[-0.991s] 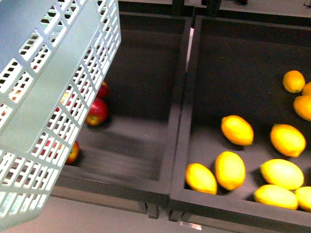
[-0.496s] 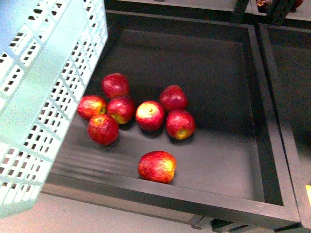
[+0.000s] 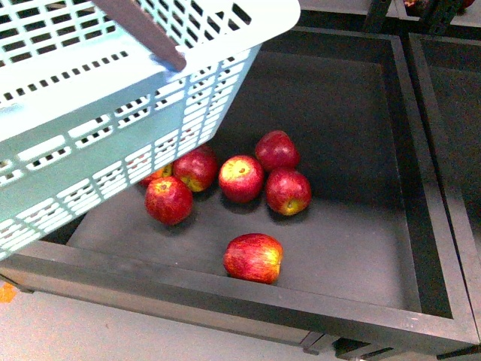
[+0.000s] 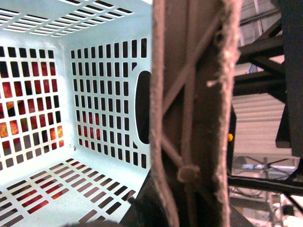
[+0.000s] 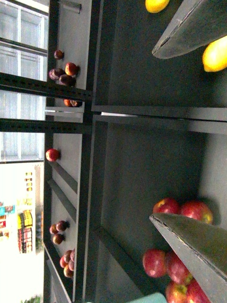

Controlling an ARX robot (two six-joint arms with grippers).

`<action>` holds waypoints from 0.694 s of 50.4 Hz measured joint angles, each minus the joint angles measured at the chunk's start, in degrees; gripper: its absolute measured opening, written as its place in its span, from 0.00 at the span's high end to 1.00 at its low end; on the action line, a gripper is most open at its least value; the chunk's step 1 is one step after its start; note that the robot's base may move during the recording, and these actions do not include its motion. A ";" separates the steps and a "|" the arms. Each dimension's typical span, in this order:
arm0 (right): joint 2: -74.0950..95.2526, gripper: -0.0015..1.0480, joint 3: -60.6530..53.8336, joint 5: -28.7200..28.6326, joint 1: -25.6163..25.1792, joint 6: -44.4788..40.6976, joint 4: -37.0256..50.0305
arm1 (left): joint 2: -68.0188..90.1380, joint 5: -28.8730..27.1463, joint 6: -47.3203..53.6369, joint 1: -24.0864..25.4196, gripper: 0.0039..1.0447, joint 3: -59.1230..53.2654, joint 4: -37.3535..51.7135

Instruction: Pick lemon and mango into basket

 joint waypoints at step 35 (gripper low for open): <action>0.00 0.08 0.00 0.02 0.00 0.00 0.00 | 22.16 6.01 8.28 -27.78 0.96 19.15 -0.83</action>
